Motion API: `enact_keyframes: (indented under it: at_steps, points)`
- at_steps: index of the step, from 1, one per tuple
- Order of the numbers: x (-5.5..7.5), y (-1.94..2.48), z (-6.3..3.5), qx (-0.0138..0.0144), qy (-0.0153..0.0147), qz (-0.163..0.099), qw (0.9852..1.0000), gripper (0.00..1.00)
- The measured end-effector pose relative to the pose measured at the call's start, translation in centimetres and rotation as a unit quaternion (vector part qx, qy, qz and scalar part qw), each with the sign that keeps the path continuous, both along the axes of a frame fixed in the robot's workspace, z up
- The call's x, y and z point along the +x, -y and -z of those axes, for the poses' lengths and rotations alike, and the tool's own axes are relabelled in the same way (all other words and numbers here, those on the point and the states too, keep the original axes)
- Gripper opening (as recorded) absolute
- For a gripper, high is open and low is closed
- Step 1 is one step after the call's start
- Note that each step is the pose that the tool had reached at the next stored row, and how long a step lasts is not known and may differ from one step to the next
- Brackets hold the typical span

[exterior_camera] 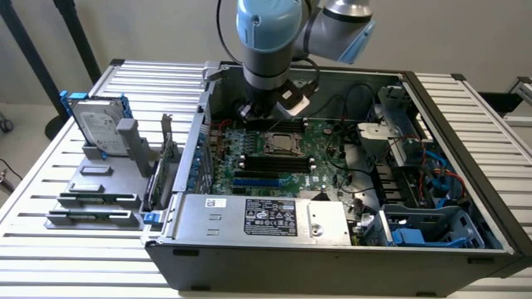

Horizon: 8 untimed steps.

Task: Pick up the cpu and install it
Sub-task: 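Install the first cpu locking lever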

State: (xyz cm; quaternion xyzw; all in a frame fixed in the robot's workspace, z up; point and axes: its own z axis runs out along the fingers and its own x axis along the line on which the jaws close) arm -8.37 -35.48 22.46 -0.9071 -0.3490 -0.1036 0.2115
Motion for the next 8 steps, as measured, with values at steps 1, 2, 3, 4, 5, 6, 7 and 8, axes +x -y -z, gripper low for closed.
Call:
enact_keyframes:
  at_steps: [1, 2, 3, 4, 5, 6, 7, 8]
  points:
    - [0.0, -0.06, 0.08, -0.0027, 0.0007, 0.0, 1.0, 0.11]
    - [0.0, -0.08, 0.16, -0.0047, 0.0024, 0.0, 1.0, 0.11]
    - [0.0, -0.08, 0.24, -0.0059, 0.0048, 0.0, 1.0, 0.11]
    - [0.0, -0.08, 0.3, -0.0073, 0.0071, 0.0, 0.9999, 0.11]
    - [0.0, -0.08, 0.38, -0.0087, 0.0094, 0.0, 0.9999, 0.11]
    - [0.0, -0.08, 0.46, -0.0102, 0.0118, 0.0, 0.9999, 0.11]
    - [0.0, -0.09, 0.54, -0.0117, 0.0137, 0.0, 0.9998, 0.11]
    - [0.0, -0.09, 0.65, -0.0128, 0.0154, 0.0, 0.9998, 0.11]
